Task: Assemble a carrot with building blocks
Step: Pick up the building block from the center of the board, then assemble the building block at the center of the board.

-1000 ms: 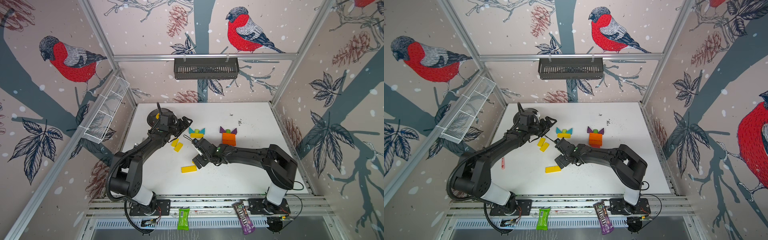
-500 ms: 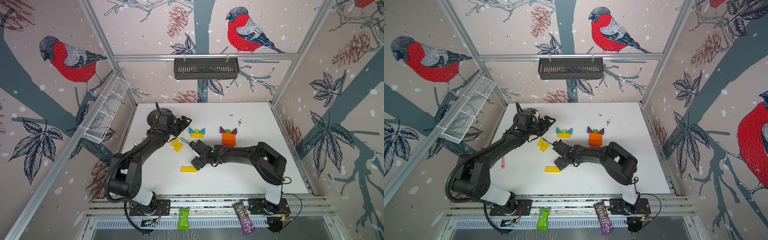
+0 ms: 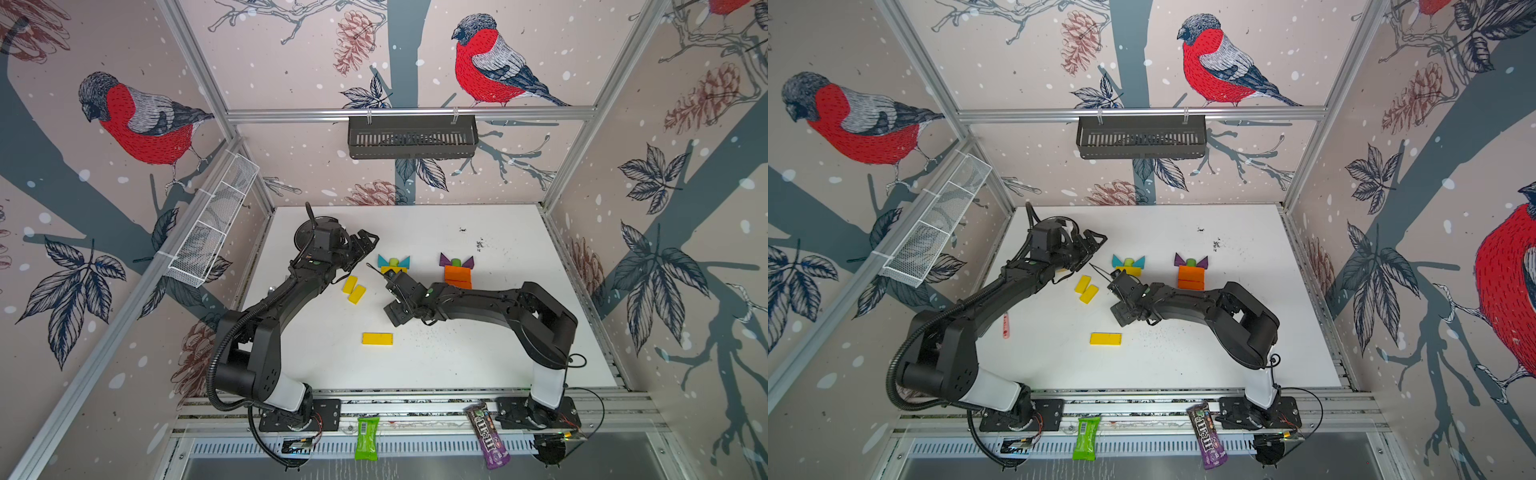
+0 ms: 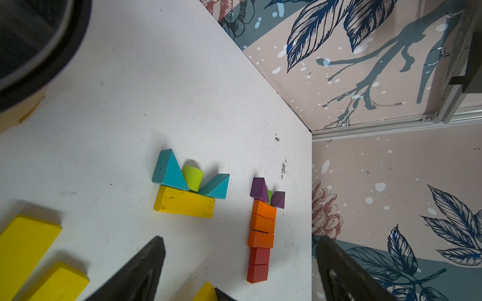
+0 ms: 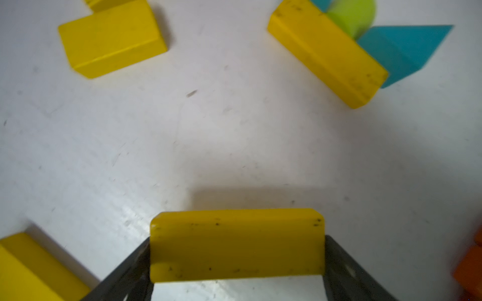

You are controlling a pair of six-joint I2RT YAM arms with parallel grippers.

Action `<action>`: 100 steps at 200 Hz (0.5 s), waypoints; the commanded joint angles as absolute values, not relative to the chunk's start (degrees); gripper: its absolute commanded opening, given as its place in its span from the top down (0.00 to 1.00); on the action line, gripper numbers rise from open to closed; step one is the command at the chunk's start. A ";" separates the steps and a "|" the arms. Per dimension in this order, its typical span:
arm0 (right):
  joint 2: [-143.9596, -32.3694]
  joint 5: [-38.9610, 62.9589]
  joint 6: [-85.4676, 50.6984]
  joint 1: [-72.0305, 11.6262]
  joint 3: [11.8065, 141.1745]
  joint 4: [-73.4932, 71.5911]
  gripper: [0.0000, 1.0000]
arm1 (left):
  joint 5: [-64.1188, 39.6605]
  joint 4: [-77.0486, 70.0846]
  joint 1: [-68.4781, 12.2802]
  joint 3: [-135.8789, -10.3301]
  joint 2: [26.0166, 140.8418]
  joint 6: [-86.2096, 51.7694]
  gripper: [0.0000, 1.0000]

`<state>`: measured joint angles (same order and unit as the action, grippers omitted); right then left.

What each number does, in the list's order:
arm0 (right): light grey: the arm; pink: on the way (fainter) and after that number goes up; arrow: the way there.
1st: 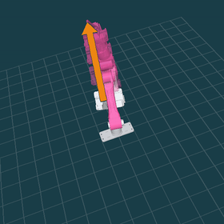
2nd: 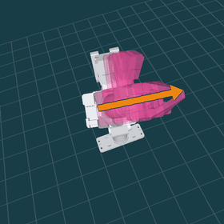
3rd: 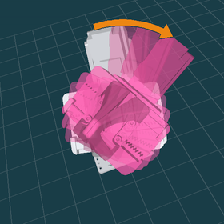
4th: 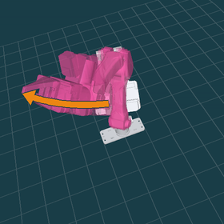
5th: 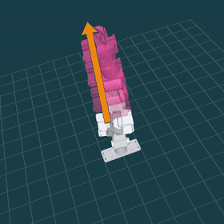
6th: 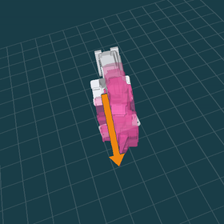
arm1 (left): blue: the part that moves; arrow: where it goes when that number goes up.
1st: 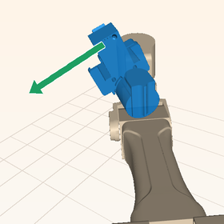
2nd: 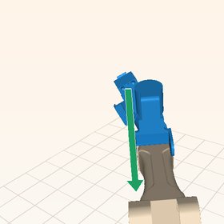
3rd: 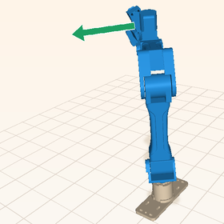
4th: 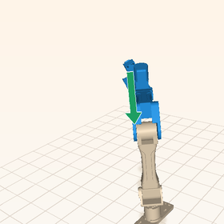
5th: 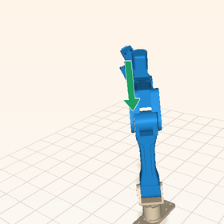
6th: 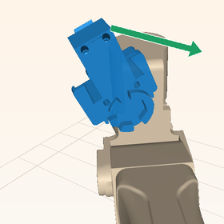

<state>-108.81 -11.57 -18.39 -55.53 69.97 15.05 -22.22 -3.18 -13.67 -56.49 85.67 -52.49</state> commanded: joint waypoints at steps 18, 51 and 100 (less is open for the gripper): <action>-110.78 -15.29 -32.22 -52.64 73.66 14.24 0.25 | -19.14 -2.75 -11.98 -56.82 83.13 -50.94 0.09; -114.41 -15.32 -36.79 -52.89 77.08 12.97 0.25 | -18.12 -2.54 -11.60 -56.87 82.55 -50.49 0.09; -118.42 -16.61 -40.66 -52.74 79.72 12.51 0.24 | -19.16 -2.81 -11.26 -56.86 82.30 -51.02 0.09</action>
<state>-117.10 -14.87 -36.86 -52.73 78.65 13.17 -19.14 -2.35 -11.64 -56.62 82.83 -51.05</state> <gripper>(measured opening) 0.891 0.911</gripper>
